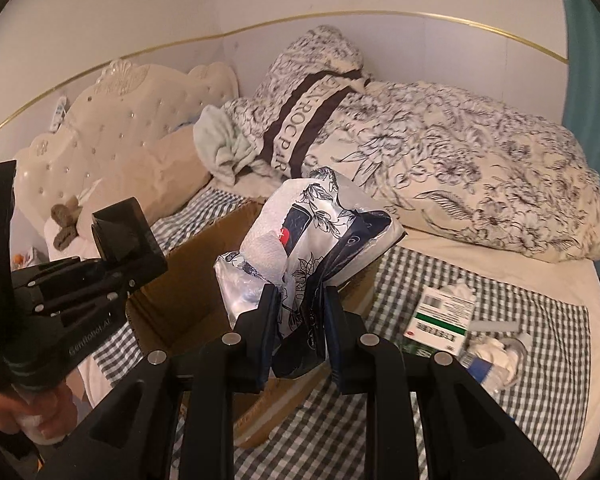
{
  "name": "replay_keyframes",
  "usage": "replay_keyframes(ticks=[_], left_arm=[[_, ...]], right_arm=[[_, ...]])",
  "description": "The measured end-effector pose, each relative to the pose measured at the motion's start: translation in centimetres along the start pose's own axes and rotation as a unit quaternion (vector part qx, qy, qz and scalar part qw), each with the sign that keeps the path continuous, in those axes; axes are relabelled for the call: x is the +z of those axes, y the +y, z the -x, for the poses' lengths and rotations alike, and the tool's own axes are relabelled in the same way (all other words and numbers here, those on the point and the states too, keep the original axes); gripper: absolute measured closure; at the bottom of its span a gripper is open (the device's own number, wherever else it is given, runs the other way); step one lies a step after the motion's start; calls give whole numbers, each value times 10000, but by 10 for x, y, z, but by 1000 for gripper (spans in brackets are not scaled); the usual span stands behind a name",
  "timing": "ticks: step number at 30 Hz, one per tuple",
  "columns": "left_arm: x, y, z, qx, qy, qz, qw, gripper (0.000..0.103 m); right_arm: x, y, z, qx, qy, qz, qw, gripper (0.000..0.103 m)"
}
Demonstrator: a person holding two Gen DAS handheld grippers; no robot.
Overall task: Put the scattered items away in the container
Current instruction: 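Lift and carry both held items over the open cardboard box, then open left tool dropping black pouch while right tool releases tissue pack into box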
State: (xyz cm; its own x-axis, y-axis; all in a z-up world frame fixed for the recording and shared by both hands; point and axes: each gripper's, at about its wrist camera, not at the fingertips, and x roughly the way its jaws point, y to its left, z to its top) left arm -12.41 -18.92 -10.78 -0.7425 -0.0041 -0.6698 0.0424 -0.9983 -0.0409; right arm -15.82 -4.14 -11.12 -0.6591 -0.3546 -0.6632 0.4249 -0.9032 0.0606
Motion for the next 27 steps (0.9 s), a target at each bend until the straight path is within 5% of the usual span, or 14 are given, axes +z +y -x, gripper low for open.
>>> replay_keyframes(ticks=[17,27], left_arm=[[-19,25,-86,66,916,178,9956,93],[-26,26,-100,65,1088,187,9939,92]], right_arm=[[3,18,-118,224,1174,290,9924,79],[-11,16,-137,64,1367,336,9900,69]])
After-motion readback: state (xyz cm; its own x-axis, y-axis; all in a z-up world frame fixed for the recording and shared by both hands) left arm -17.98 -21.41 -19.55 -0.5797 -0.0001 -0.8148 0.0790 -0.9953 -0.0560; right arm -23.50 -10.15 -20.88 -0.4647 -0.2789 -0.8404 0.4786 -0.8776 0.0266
